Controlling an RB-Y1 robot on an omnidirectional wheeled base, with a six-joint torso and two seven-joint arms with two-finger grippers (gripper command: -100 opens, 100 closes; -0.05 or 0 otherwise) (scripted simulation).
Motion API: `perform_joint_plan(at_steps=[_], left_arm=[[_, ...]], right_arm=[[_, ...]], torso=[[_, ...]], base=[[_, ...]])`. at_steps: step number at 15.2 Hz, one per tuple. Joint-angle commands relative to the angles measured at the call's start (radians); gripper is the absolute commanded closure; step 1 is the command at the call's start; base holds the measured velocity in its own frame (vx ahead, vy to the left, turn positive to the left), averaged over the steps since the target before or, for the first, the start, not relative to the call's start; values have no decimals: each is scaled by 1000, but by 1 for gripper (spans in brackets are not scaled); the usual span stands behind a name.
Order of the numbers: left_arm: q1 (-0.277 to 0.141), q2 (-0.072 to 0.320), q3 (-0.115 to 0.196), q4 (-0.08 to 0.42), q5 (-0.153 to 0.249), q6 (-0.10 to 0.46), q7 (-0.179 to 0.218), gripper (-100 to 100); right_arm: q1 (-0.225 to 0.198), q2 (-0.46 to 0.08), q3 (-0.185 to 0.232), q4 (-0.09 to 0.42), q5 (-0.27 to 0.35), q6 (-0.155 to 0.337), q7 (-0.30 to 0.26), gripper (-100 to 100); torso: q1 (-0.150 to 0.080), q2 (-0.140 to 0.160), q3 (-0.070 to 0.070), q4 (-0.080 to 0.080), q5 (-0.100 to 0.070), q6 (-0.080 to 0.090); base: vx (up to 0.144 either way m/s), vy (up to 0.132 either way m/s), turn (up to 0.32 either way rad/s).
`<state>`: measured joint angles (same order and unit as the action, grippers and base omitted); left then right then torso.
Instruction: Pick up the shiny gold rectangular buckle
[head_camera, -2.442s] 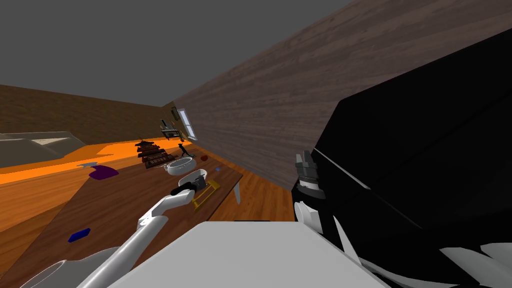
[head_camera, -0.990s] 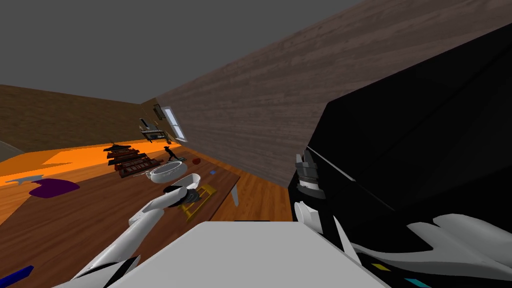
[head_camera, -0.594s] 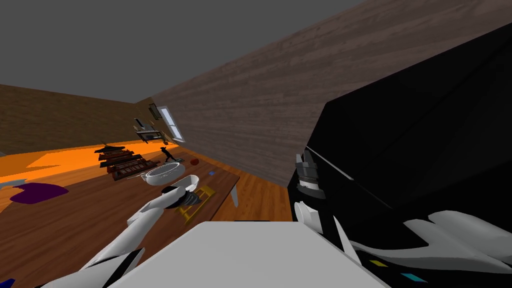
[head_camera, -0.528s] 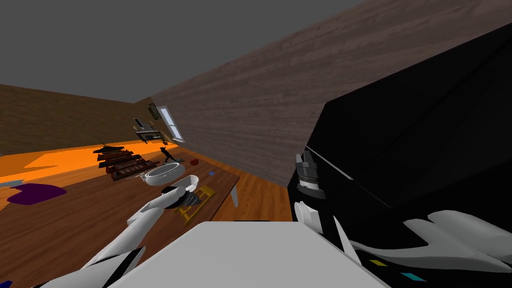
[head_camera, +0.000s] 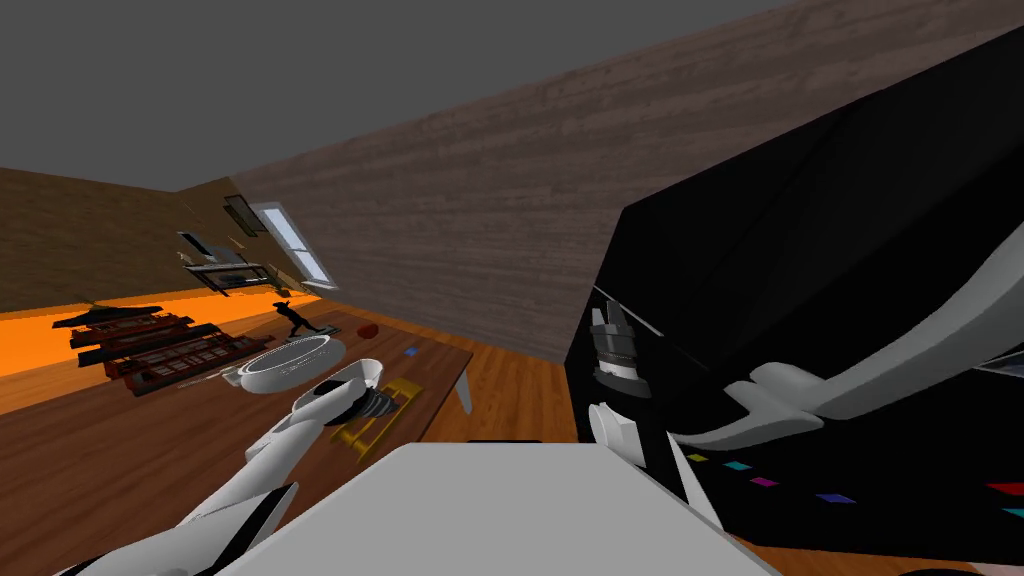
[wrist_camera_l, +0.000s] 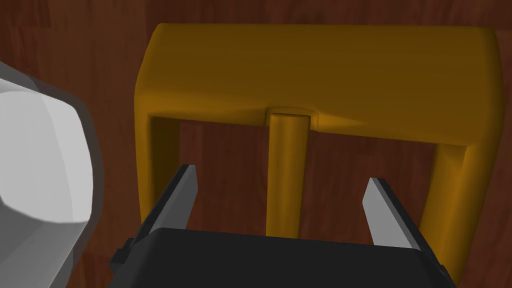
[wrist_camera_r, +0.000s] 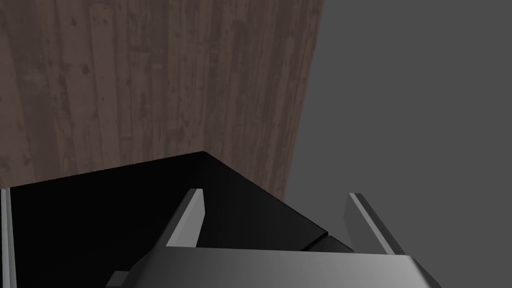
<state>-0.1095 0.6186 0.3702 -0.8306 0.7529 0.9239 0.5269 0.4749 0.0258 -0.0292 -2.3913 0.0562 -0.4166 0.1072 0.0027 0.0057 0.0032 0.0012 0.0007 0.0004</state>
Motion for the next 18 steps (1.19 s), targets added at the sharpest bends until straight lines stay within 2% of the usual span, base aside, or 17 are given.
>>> perform_joint_plan(at_steps=[1, 3, 4, 5, 9, 10, 13, 15, 18], left_arm=[[-4, 0, 13, 33, -3, -23, 2, -100], [-8, -1, 18, 50, -4, -33, 3, -100], [-1, -1, 16, 32, -3, -24, 5, -100], [-2, -1, 16, 36, -3, -27, 4, 100], [-2, -1, 19, 38, -1, -26, 11, 100], [2, 1, 2, -1, 0, -2, 2, 100], [11, 2, -14, -51, 3, 29, 0, 100], [14, 2, -20, -68, 5, 40, 0, 100], [23, 3, -36, -119, 8, 71, -1, 100]], right_arm=[[0, 0, 0, 0, 0, 0, 0, 0], [0, 0, 0, 0, 0, 0, 0, 0], [0, 0, 0, 0, 0, 0, 0, 0], [0, 0, 0, 0, 0, 0, 0, 0], [0, 0, 0, 0, 0, 0, 0, 0], [0, 0, 0, 0, 0, 0, 0, 0], [1, 0, 0, 0, 0, 0, 0, 0], [1, 0, 0, 0, 0, 0, 0, 0], [1, 0, 0, 0, 0, 0, 0, 0]], torso=[[0, 0, 0, 0, 0, 0], [0, 0, 0, 0, 0, 0], [-1, -1, 0, 0, 0, 0], [-1, -2, -1, 0, 0, -1], [-1, -5, -3, -1, 0, 2], [0, -5, -3, -1, 0, 2], [-3, -10, -6, -2, -1, -1], [-3, -12, -7, -2, -2, 0], [-2, -9, -5, -2, -2, -1]], base=[[-76, 27, -223], [-67, 23, -150], [-32, 15, -31], [-13, 6, -1], [-2, 1, 7], [45, -13, 237], [98, -44, 321], [83, -28, 143], [52, -22, 165]])
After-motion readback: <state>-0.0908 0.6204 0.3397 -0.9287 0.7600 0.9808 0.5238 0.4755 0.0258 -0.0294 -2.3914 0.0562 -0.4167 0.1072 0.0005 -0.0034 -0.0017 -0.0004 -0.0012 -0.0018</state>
